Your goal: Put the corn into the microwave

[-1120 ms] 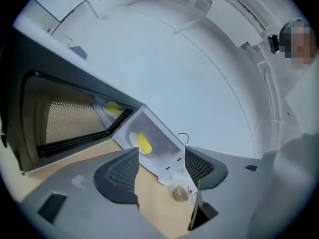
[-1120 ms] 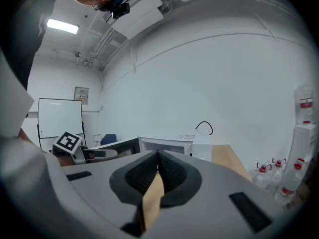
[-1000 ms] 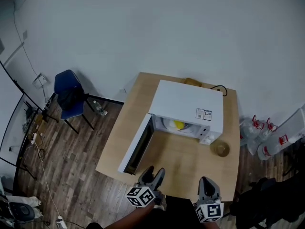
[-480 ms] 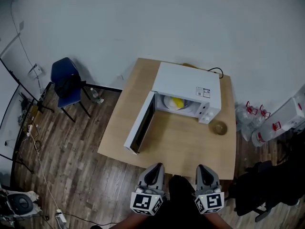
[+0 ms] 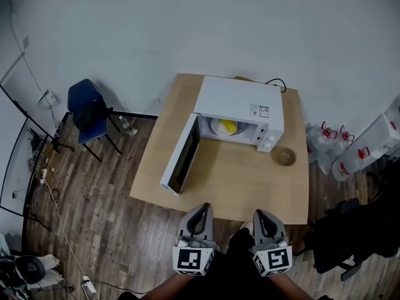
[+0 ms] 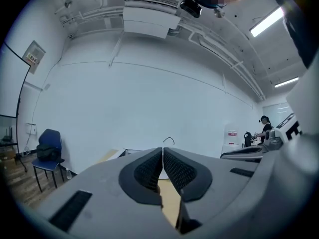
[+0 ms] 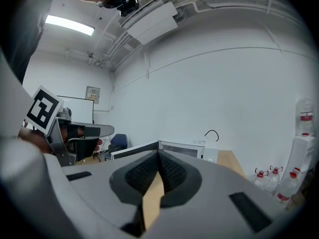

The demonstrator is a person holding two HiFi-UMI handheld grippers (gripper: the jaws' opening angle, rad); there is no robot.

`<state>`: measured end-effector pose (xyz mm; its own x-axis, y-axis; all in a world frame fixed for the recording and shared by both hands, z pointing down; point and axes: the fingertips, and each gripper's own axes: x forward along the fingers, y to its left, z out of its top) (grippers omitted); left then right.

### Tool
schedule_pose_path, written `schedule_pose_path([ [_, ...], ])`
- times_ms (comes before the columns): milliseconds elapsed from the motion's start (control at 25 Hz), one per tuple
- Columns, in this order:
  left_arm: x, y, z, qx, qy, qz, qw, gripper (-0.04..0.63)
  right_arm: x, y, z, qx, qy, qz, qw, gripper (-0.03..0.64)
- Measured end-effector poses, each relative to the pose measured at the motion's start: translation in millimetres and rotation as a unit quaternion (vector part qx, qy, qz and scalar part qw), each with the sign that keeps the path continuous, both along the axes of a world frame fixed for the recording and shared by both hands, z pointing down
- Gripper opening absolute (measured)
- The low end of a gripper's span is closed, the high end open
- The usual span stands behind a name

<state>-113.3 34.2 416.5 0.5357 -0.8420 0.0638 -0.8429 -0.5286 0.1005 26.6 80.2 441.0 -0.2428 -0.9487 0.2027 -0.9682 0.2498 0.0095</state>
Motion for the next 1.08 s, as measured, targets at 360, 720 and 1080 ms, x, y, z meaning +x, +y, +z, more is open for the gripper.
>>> schedule_pose_path([
  [360,22,11,4,-0.001,-0.005,0.021,0.9998,0.020,25,16,-4,0.006,0.012,0.027,1.000,0.060],
  [720,27,18,7,0.002,-0.015,0.024,0.9996,0.020,38,23,-5,0.010,0.009,0.042,0.999,0.060],
  [1080,12,19,14,-0.004,-0.012,0.016,0.9998,0.020,20,26,4,0.002,0.016,0.023,1.000,0.060],
])
